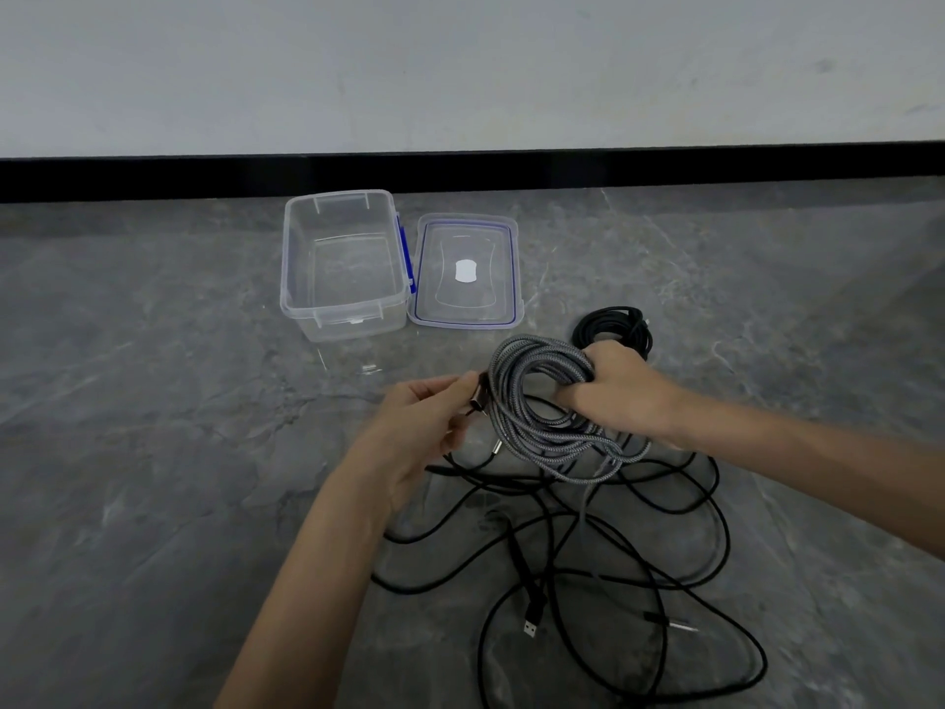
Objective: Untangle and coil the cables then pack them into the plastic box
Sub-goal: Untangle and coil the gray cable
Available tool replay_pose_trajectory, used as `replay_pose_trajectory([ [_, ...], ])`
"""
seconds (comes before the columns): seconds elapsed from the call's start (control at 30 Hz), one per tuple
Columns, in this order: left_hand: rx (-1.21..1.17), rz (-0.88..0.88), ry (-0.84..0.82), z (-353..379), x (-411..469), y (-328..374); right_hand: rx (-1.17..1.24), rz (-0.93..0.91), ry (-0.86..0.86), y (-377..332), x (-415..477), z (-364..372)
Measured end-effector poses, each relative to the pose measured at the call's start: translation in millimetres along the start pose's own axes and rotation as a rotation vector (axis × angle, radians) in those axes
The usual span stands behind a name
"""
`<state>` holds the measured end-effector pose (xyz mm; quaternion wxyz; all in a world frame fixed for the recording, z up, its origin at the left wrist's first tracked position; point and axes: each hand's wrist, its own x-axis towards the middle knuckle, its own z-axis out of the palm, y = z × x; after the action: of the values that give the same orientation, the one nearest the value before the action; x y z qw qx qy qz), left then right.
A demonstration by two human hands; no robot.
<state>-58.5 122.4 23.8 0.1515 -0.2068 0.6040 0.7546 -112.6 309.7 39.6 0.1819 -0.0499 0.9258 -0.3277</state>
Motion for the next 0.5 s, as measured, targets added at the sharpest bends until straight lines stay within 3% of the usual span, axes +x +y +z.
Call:
replay_pose_trajectory([
  [0.23, -0.238, -0.047, -0.017, 9, -4, -6, 0.039, -0.007, -0.014, -5, -1, 1],
  [0.33, -0.120, -0.031, -0.052, 10, 0, -9, 0.116, 0.009, -0.096, -8, -4, 5],
  [0.5, -0.143, 0.005, -0.205, 10, -2, -9, 0.237, -0.096, -0.196, -20, -10, 9],
])
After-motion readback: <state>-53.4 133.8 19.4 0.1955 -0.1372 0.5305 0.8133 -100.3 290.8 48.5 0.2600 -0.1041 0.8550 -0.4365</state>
